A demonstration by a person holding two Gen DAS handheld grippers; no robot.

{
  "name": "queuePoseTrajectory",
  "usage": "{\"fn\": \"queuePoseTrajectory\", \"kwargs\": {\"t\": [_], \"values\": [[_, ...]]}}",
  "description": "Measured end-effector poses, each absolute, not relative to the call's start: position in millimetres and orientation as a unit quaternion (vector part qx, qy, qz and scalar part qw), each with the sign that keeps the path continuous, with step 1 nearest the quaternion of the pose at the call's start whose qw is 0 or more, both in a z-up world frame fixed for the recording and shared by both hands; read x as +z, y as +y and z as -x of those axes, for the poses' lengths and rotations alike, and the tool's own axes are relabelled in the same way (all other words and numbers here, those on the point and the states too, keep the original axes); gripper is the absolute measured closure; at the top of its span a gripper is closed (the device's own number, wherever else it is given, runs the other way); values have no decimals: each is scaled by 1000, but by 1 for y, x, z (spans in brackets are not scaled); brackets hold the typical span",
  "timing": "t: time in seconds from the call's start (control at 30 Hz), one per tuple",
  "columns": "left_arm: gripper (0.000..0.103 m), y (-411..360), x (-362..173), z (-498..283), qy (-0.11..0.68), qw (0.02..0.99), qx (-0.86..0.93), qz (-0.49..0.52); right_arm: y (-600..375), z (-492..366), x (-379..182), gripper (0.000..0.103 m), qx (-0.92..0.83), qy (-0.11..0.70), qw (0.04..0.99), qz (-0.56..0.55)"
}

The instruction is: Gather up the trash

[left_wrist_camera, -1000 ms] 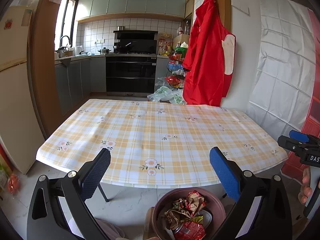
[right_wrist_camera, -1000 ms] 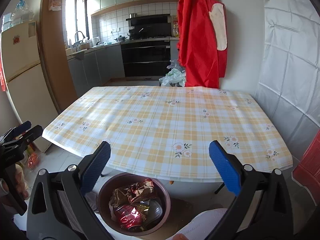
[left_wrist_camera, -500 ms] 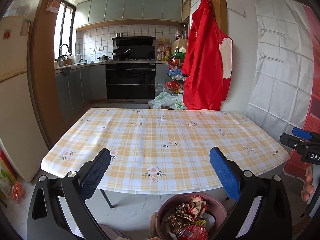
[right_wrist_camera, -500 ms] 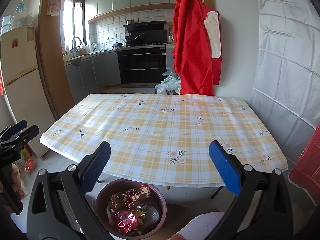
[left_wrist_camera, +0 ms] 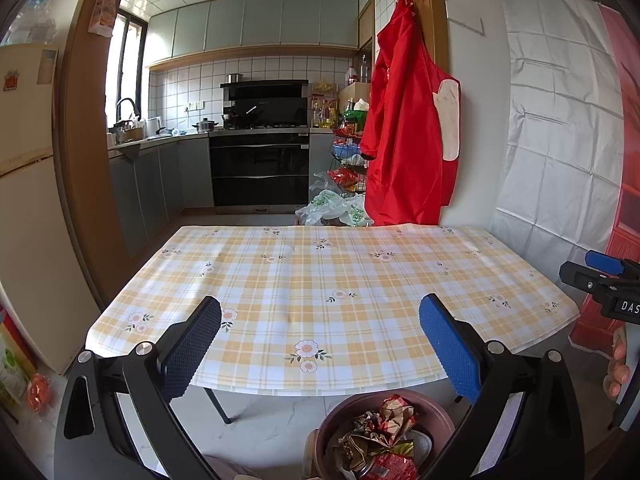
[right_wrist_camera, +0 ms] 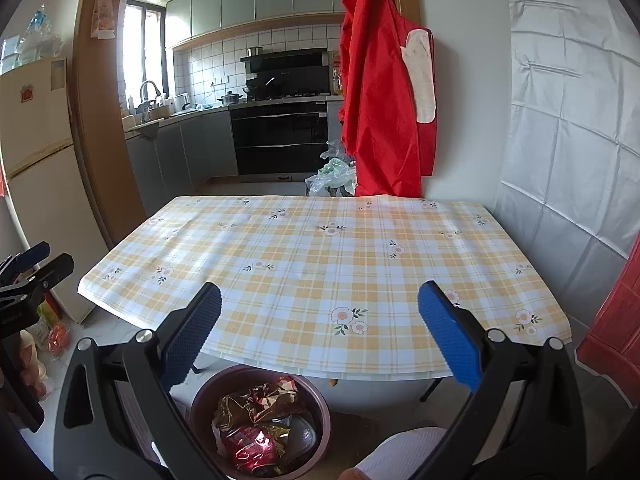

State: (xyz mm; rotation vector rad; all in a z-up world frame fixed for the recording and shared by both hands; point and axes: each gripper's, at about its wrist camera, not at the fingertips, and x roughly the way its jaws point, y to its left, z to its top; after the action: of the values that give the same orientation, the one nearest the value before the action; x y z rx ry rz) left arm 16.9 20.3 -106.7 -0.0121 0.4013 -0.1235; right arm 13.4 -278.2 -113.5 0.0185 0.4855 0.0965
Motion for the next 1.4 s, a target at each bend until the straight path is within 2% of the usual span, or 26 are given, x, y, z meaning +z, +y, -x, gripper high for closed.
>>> {"fn": "queuePoseTrajectory", "kwargs": {"t": [1.4], "values": [[6,14,-106,-13,198,978,-65,-15,-283,-11,-113,6,39,237,971,-10]]}}
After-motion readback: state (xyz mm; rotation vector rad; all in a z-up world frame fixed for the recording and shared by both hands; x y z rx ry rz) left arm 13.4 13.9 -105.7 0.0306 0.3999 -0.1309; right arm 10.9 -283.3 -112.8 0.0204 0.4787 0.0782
